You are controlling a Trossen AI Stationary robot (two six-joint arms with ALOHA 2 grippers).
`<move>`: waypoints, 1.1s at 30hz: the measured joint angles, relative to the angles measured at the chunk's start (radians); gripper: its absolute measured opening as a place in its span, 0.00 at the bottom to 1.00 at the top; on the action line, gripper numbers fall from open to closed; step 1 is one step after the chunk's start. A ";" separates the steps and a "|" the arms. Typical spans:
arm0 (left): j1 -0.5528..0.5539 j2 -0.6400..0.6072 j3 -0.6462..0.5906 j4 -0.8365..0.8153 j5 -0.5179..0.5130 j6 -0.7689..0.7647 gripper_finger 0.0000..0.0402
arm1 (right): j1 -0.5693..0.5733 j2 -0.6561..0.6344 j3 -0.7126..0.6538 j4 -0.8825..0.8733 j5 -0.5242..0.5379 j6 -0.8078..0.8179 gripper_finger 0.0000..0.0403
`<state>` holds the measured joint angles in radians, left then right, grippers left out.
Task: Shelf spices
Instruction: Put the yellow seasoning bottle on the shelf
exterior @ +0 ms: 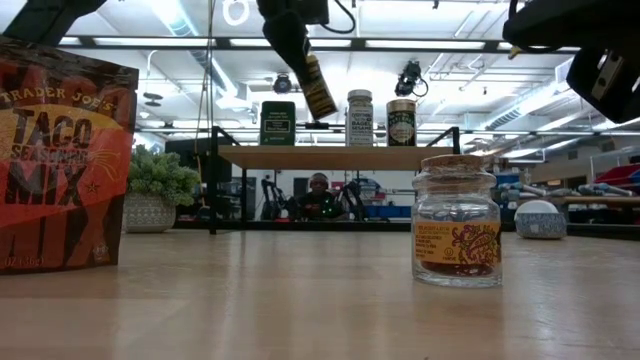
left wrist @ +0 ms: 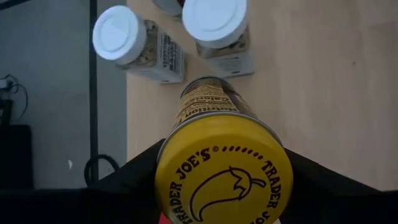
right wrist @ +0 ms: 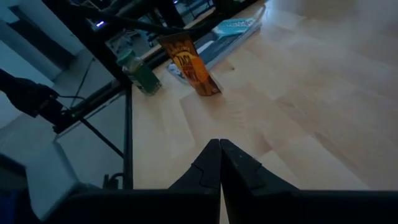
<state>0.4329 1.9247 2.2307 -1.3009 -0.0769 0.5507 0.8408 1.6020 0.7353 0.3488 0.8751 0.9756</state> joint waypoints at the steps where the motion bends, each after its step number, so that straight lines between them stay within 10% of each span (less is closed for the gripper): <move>1: 0.001 0.000 0.000 -0.004 0.001 0.000 0.60 | 0.000 0.000 0.000 0.004 0.000 0.000 0.01; 33: -0.002 0.069 -0.010 -0.001 0.071 0.017 0.60 | 0.000 0.000 0.000 0.015 0.019 -0.038 0.01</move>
<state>0.4313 1.9939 2.2204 -1.3022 -0.0059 0.5673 0.8410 1.6020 0.7353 0.3634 0.8940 0.9379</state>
